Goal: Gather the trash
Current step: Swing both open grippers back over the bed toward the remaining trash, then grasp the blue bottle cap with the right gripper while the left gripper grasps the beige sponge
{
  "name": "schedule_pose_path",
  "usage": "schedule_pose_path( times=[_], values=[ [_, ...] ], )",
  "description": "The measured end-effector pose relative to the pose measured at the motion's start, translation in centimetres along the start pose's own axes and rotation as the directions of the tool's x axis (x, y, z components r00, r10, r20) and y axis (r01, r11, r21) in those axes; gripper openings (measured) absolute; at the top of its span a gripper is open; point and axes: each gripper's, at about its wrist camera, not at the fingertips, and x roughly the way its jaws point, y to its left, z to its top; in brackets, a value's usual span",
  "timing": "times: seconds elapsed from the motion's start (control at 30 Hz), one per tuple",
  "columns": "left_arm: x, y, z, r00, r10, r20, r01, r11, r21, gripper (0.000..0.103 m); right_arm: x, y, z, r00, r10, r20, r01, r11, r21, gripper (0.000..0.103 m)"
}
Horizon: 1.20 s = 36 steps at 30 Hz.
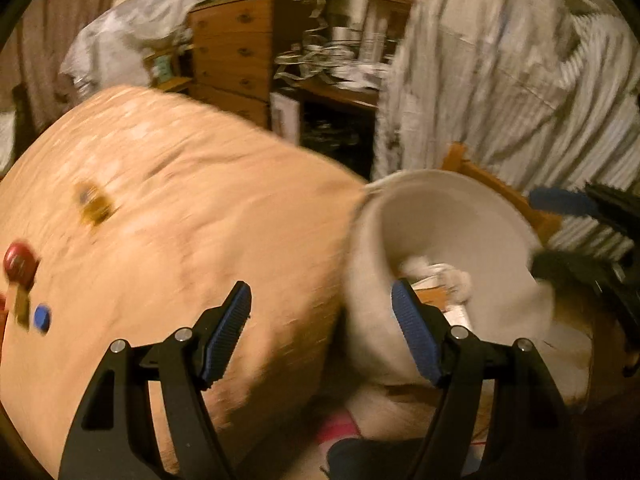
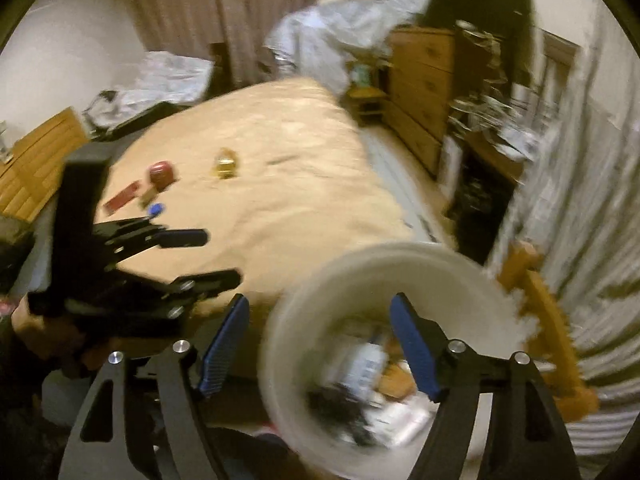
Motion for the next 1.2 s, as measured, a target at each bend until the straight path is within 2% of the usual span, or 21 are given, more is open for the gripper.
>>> schedule_pose_path(
  times=[0.13, 0.27, 0.3, 0.37, 0.4, 0.47, 0.6, 0.73, 0.9, 0.97, 1.2],
  values=[
    [-1.5, 6.4, -2.3, 0.997, 0.078, 0.014, -0.076, 0.993, -0.09, 0.07, 2.7, 6.3, 0.0, 0.997, 0.07, 0.009, -0.069, 0.993, -0.101, 0.076],
    [-2.9, 14.1, -4.9, 0.987, 0.161, -0.002, -0.158, 0.965, -0.209, 0.07, 6.3, 11.0, 0.5, 0.991, 0.133, -0.029, -0.135, 0.98, -0.147, 0.076],
    [-3.3, 17.0, -6.1, 0.98, 0.197, -0.013, -0.194, 0.947, -0.256, 0.07, 7.0, 11.8, 0.6, 0.989, 0.141, -0.038, -0.145, 0.977, -0.154, 0.076],
    [-4.0, 20.4, -7.4, 0.971, 0.236, -0.028, -0.233, 0.922, -0.31, 0.07, 9.2, 13.9, 1.0, 0.984, 0.169, -0.063, -0.177, 0.971, -0.163, 0.076],
    [-4.5, 23.2, -8.7, 0.963, 0.266, -0.043, -0.263, 0.897, -0.355, 0.07, 10.0, 14.8, 1.0, 0.982, 0.176, -0.071, -0.186, 0.968, -0.169, 0.075],
    [-5.0, 26.7, -10.2, 0.949, 0.309, -0.068, -0.309, 0.858, -0.41, 0.07, 12.2, 17.3, 1.7, 0.975, 0.204, -0.086, -0.216, 0.958, -0.187, 0.075],
    [-5.9, 31.8, -12.6, 0.922, 0.374, -0.103, -0.377, 0.801, -0.465, 0.07, 16.6, 21.5, 3.1, 0.964, 0.241, -0.114, -0.261, 0.938, -0.228, 0.069],
    [-6.5, 35.1, -14.0, 0.903, 0.413, -0.117, -0.415, 0.773, -0.479, 0.07, 22.2, 26.7, 4.9, 0.948, 0.277, -0.157, -0.311, 0.908, -0.279, 0.06],
    [-6.2, 36.9, -14.8, 0.892, 0.434, -0.124, -0.441, 0.782, -0.439, 0.07, 29.7, 32.3, 7.5, 0.941, 0.275, -0.195, -0.327, 0.888, -0.325, 0.053],
    [-5.9, 37.6, -15.1, 0.894, 0.429, -0.125, -0.439, 0.79, -0.428, 0.07, 32.5, 34.0, 8.7, 0.943, 0.268, -0.198, -0.322, 0.886, -0.333, 0.053],
    [-5.6, 39.0, -15.6, 0.903, 0.417, -0.108, -0.422, 0.809, -0.41, 0.073, 37.7, 36.4, 11.9, 0.95, 0.249, -0.189, -0.303, 0.885, -0.353, 0.053]
  ],
)
